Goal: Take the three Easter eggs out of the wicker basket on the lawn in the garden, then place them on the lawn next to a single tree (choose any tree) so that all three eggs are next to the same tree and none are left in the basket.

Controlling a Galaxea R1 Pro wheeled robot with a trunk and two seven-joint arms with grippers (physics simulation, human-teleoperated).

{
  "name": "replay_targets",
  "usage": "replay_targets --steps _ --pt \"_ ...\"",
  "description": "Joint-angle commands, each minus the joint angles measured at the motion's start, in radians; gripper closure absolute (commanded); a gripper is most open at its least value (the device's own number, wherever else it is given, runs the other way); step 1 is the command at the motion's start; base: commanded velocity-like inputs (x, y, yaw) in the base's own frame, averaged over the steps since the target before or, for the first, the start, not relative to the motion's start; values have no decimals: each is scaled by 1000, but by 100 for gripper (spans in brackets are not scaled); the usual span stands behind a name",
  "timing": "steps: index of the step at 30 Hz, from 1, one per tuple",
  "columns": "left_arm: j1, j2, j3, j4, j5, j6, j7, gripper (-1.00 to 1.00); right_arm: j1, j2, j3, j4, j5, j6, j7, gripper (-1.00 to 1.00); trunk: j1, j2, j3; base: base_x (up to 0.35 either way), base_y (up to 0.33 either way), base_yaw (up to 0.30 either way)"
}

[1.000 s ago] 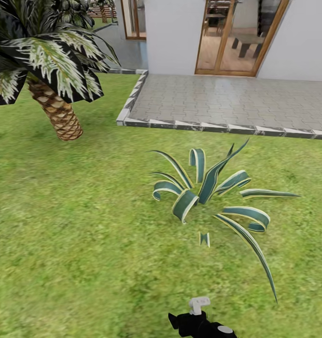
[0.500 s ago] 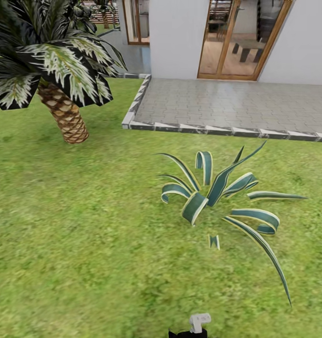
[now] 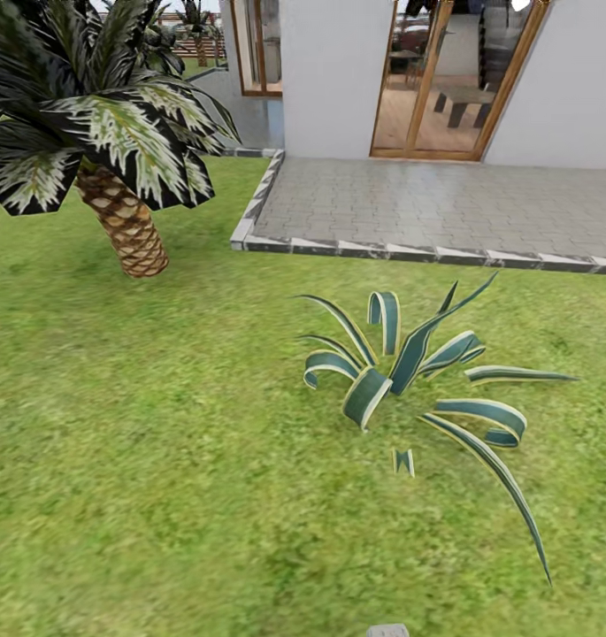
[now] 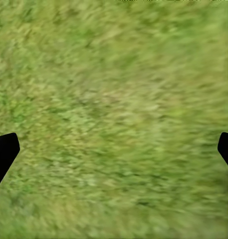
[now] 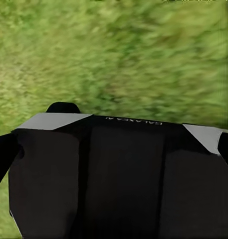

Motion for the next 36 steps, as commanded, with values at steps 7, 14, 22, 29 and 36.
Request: replay_targets --steps 7,14,22,29,36 --pt "1 -1 -3 40 0 -6 0 -100 0 -2 -5 19 -8 -38 1 -100 0 0 11 0 0 0" --pt "1 -2 -8 162 0 -8 0 -100 0 -3 -6 22 -8 -45 1 -100 0 0 22 0 0 0" --pt "8 -16 -9 219 0 -4 -9 -100 0 -3 -7 23 -8 -47 1 -100 0 0 35 0 0 0" --pt "10 -71 -8 327 1 -2 -11 -100 0 -3 -7 23 -8 -47 1 -100 0 0 46 0 0 0" --pt "9 -91 -8 342 2 -4 -11 -100 1 -3 -7 23 -8 -47 1 -100 0 0 57 0 0 0"
